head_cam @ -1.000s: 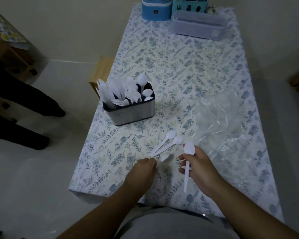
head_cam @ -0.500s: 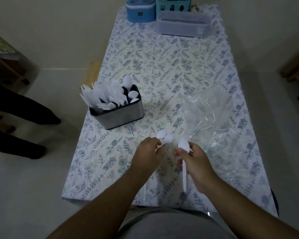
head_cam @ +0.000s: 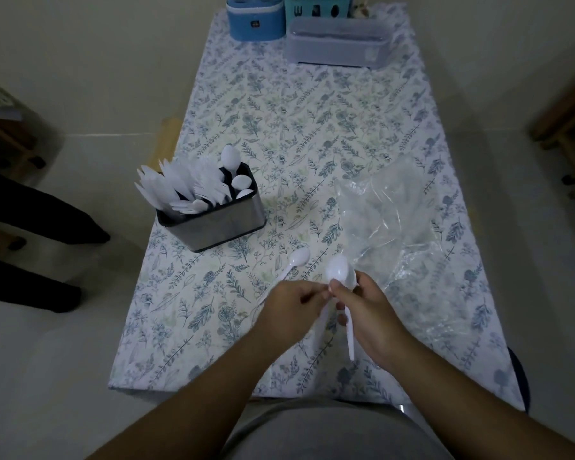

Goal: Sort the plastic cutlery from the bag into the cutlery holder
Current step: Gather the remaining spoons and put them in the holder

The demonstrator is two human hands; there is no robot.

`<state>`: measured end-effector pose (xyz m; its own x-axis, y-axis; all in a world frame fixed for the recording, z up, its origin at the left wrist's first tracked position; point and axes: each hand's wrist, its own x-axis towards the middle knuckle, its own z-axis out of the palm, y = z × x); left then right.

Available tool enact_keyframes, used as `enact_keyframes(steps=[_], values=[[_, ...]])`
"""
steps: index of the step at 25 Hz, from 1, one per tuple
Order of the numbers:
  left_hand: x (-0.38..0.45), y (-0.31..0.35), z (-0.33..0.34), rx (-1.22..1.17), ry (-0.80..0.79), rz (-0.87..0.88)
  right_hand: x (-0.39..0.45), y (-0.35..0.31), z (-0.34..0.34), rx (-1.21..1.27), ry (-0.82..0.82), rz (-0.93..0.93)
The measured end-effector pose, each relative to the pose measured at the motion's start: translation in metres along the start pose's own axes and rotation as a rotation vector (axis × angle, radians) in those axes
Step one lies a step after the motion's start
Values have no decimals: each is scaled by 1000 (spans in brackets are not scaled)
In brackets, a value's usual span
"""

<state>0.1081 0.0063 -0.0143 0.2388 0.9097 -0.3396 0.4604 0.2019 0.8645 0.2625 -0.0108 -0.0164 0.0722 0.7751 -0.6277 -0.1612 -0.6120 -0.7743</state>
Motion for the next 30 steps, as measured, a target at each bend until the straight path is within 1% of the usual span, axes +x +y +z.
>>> enact_keyframes(steps=[1,2,3,5,7,8,10,13,14,15,16,18,19,21,24,26,28,30], values=[[-7,1,3,40,-66,42,-1,-1,2,-32,11,-20],[-9,1,5,116,-84,84,-1,-2,4,-80,38,-33],[-9,0,5,204,-43,112,-1,-2,5,-142,75,-44],[1,-9,2,337,133,142,-1,-1,4,-233,128,-43],[13,-25,-4,411,280,101,-2,0,2,-188,118,-14],[19,-33,-8,432,309,47,-4,1,1,-153,99,5],[29,-49,-15,472,289,-50,-4,4,-1,-144,81,40],[33,-50,-20,572,208,-50,-2,5,-2,-46,52,112],[30,-44,-22,539,199,-36,-2,4,-2,7,45,132],[24,-37,-23,437,197,-35,-2,2,0,55,33,141],[16,-29,-23,276,177,-40,-1,0,1,86,22,139],[-4,-11,-19,-22,77,-40,-1,-3,3,103,-7,117],[-14,-5,-14,-86,35,-24,-1,-4,4,106,-28,106],[-23,1,-5,-90,15,19,-2,-4,10,147,-66,90],[-25,-3,1,-57,57,30,-3,-5,21,225,-116,59],[-28,-1,-1,30,116,67,-1,-3,23,259,-167,34],[-27,4,-6,55,193,76,-1,-2,25,223,-213,30],[-23,11,-15,33,242,30,-4,-1,28,114,-201,5]])
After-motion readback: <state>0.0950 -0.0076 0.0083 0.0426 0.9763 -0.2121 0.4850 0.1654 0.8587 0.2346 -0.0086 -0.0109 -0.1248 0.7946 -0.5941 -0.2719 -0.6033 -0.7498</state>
